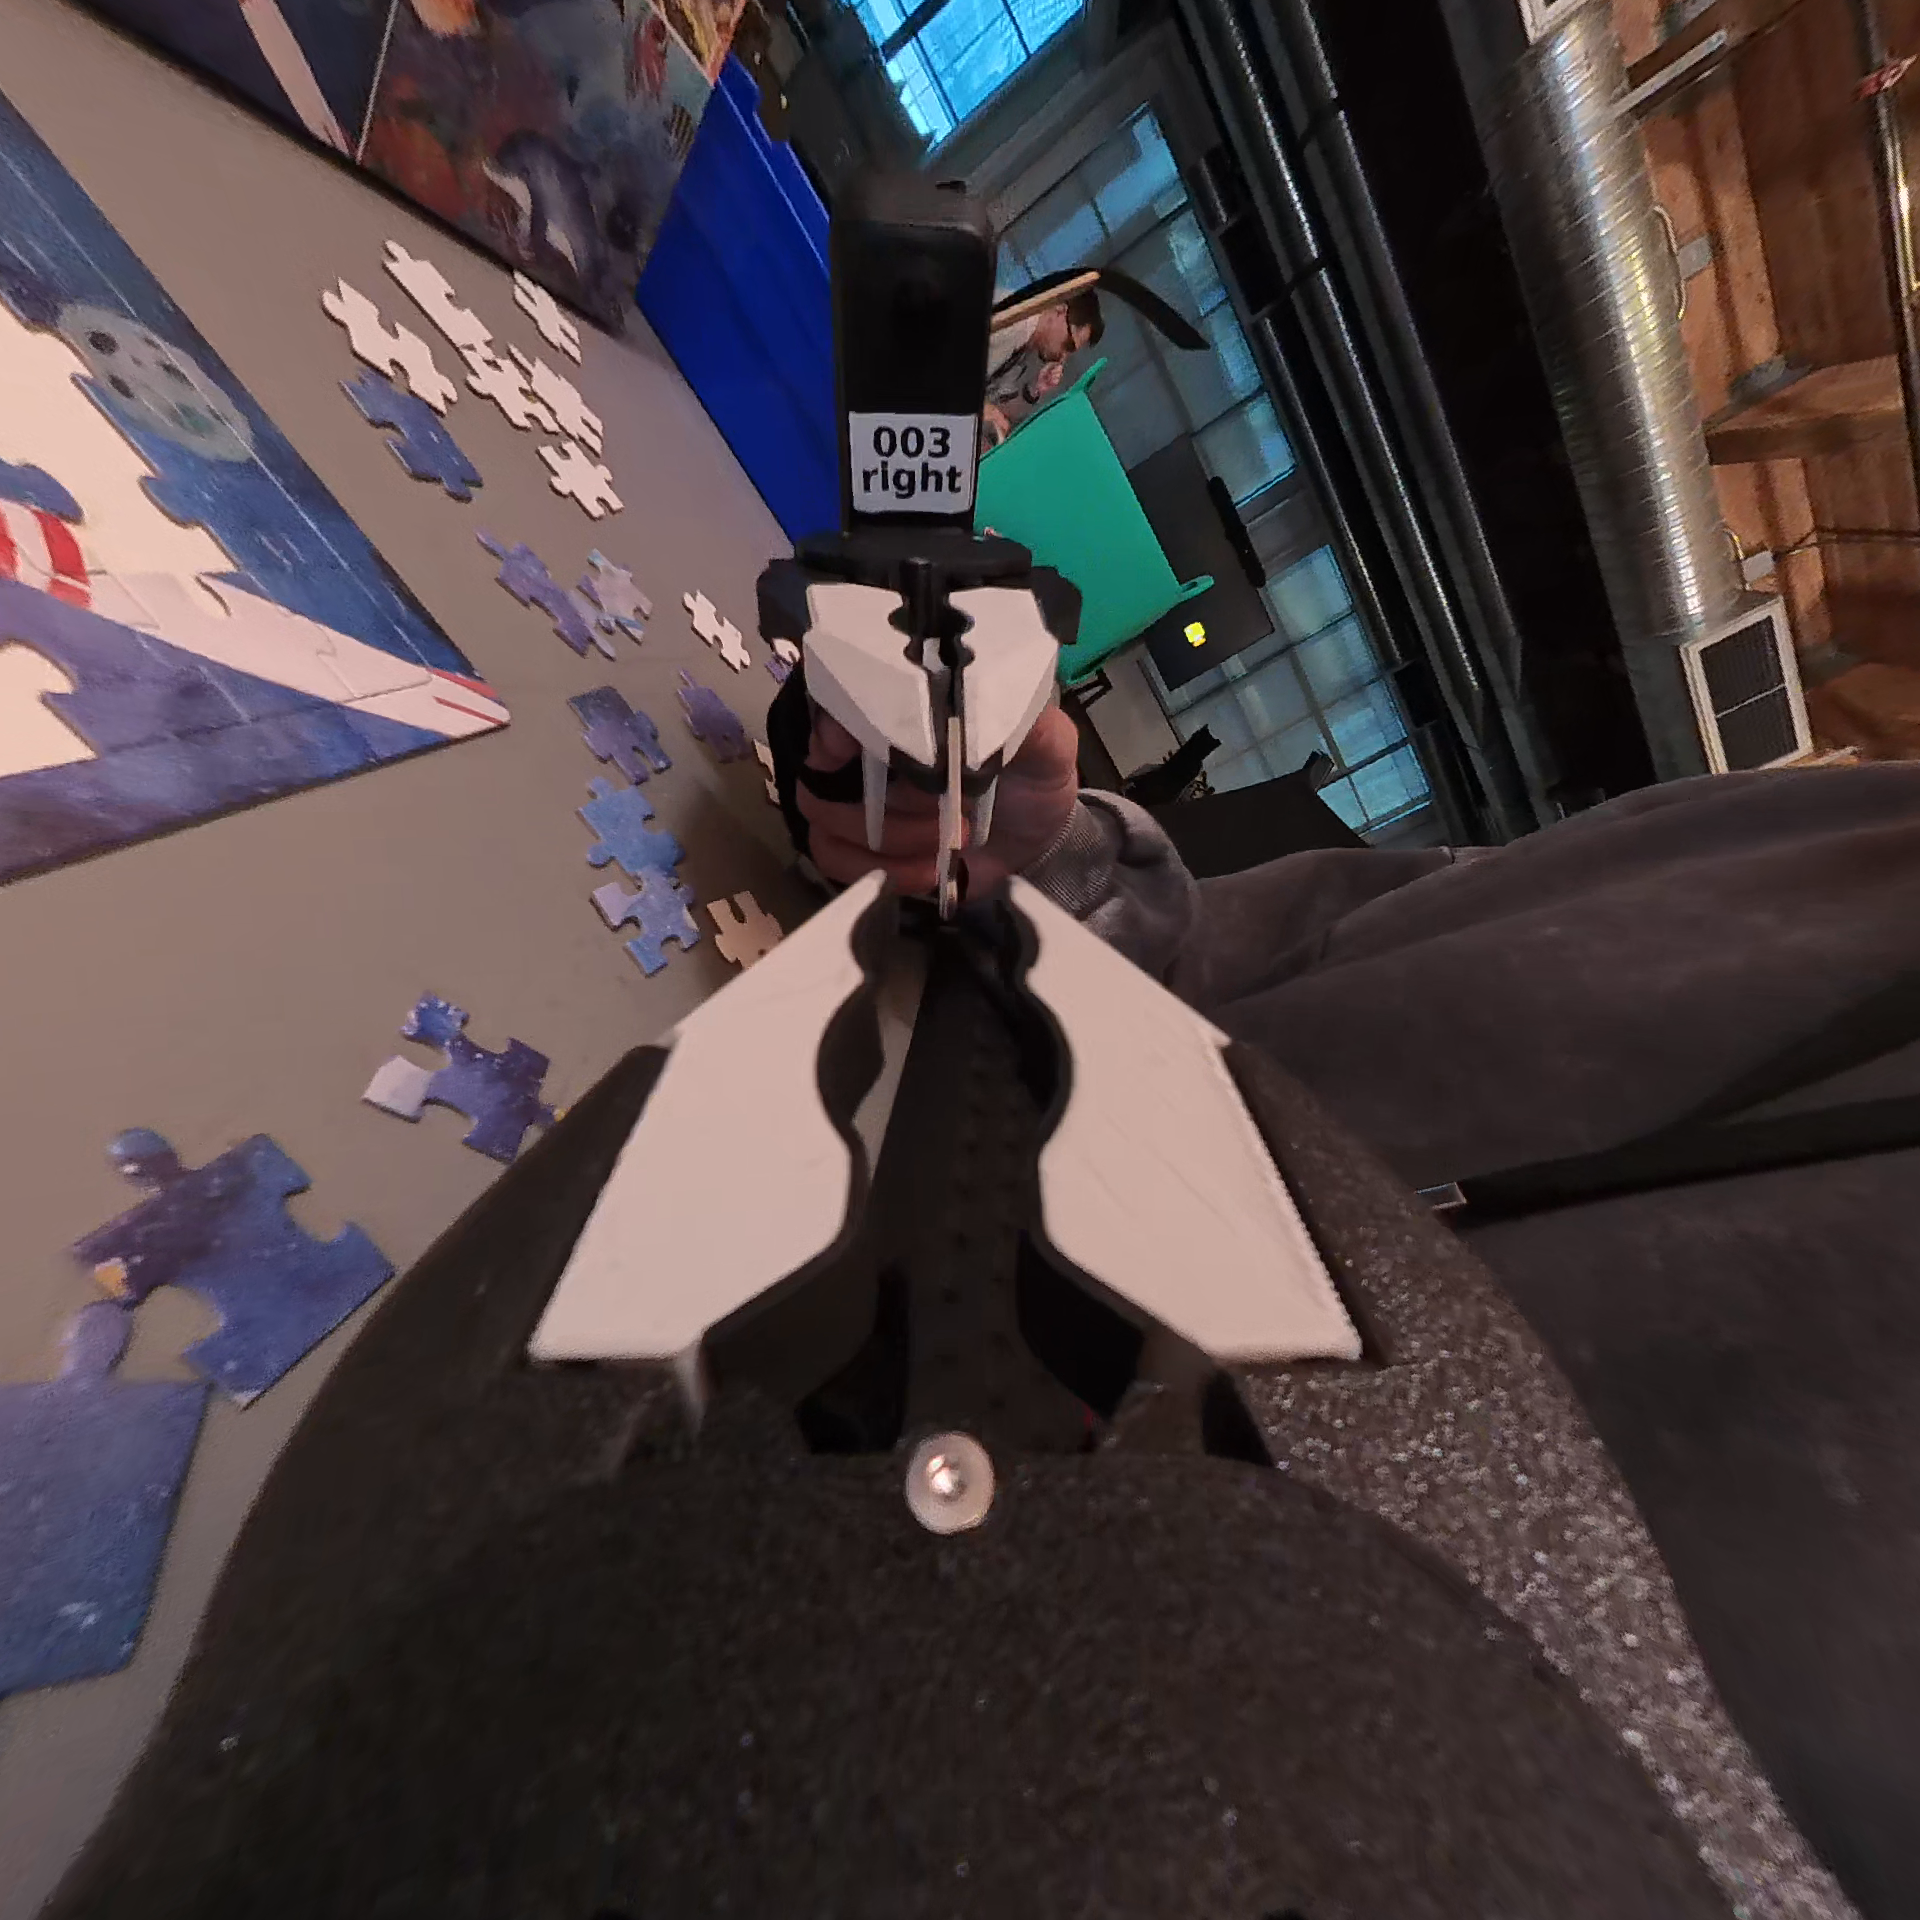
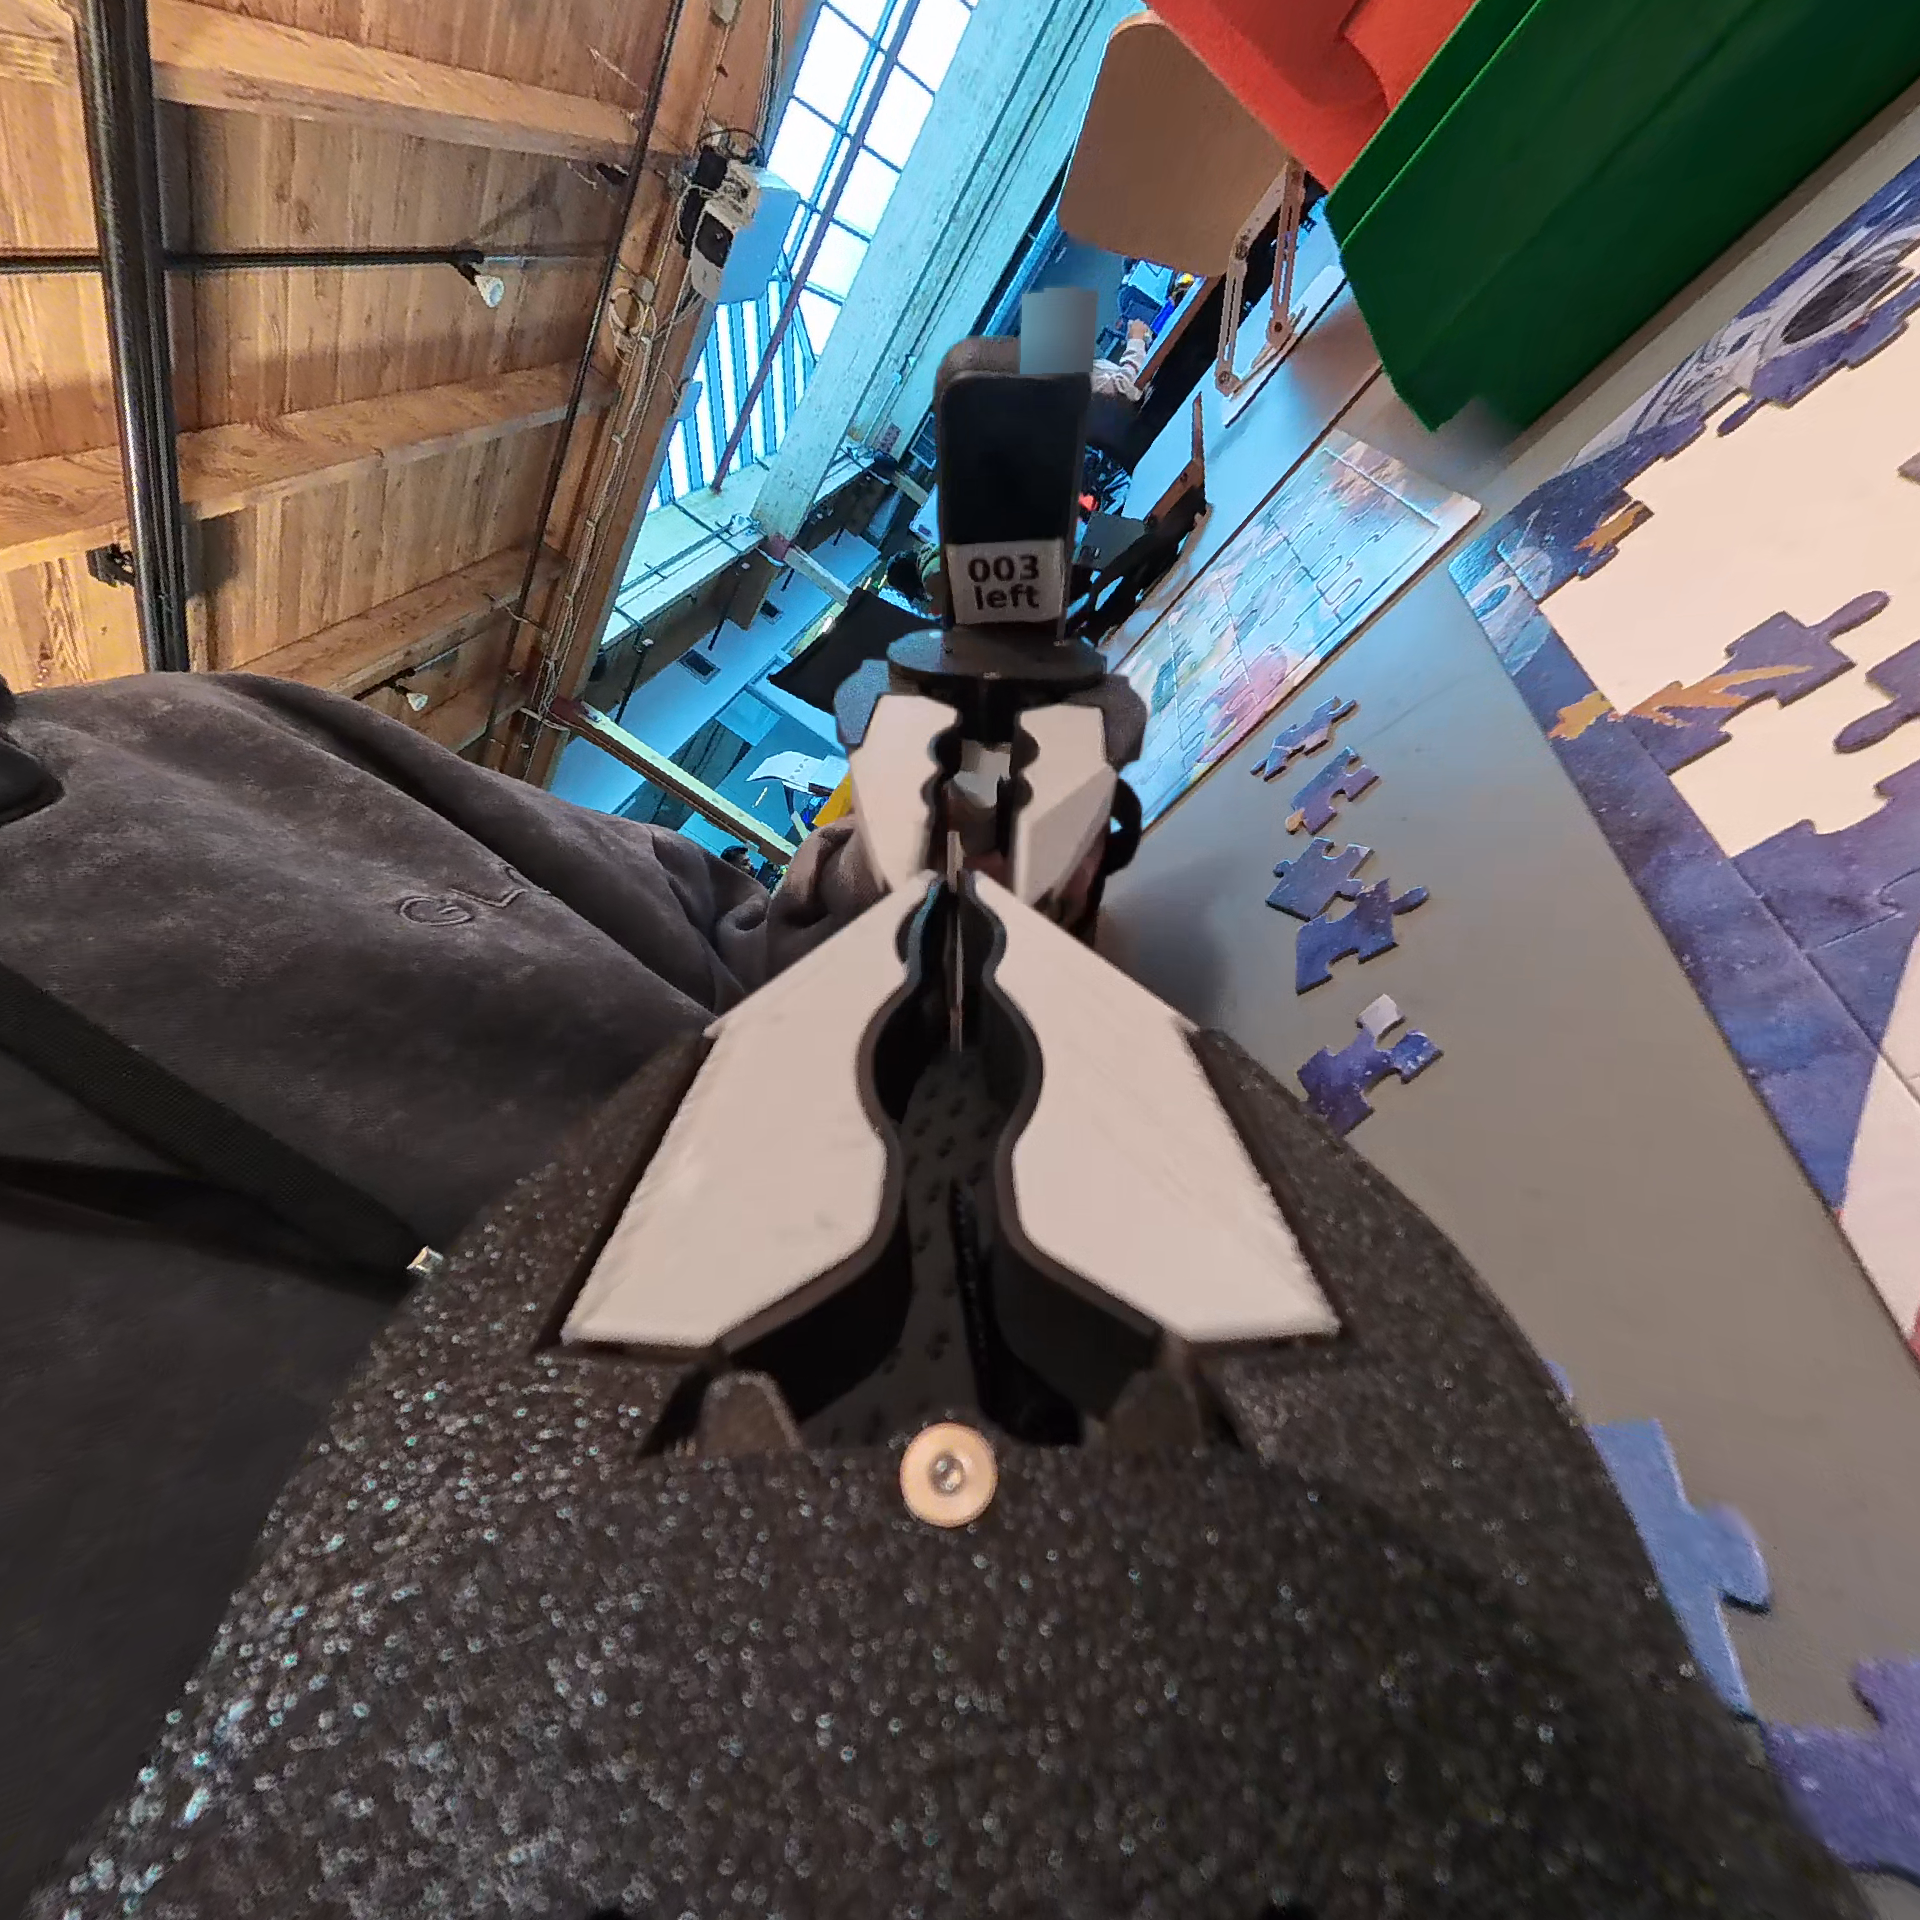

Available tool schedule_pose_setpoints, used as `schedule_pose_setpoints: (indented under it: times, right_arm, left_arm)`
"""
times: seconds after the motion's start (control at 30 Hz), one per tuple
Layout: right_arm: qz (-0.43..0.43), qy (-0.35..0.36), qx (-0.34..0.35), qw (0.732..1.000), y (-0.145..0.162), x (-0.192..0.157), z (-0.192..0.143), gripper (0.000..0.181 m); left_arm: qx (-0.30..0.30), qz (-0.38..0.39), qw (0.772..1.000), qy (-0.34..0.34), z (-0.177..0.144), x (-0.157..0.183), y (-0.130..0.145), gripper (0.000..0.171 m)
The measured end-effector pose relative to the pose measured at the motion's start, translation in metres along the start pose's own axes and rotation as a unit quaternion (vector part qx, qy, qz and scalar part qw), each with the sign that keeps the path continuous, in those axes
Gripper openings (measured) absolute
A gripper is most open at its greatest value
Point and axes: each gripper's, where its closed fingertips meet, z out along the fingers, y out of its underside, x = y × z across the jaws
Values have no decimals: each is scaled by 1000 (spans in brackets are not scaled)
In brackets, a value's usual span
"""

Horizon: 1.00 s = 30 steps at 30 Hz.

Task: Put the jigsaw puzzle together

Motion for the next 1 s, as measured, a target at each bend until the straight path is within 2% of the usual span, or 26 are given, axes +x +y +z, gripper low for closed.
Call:
schedule_pose_setpoints:
  times: [0.07,0.17,0.33,0.5,0.57,0.7,1.0]
  right_arm:
    - [-1,-1,0,1000,0,-1,1,1]
    - [0,-1,-1,1000,1,0,2,2]
    - [0,-2,-10,1000,4,-1,4,2]
    - [0,6,-11,1000,4,1,3,1]
    - [-4,13,-14,1000,5,3,2,1]
    - [-7,15,-21,1000,7,2,3,1]
    - [-8,7,-25,1000,9,0,5,2]
  left_arm:
    - [-12,10,1000,-6,0,-2,4,7]
    - [-31,21,999,-8,9,-1,14,1]
    - [-34,16,999,-5,21,-3,22,1]
    - [-29,3,1000,-5,16,-6,23,5]
    - [-17,3,1000,-9,8,-7,17,11]
    - [19,1,1000,-2,-8,-5,2,10]
    - [-28,40,999,-17,9,-5,19,0]
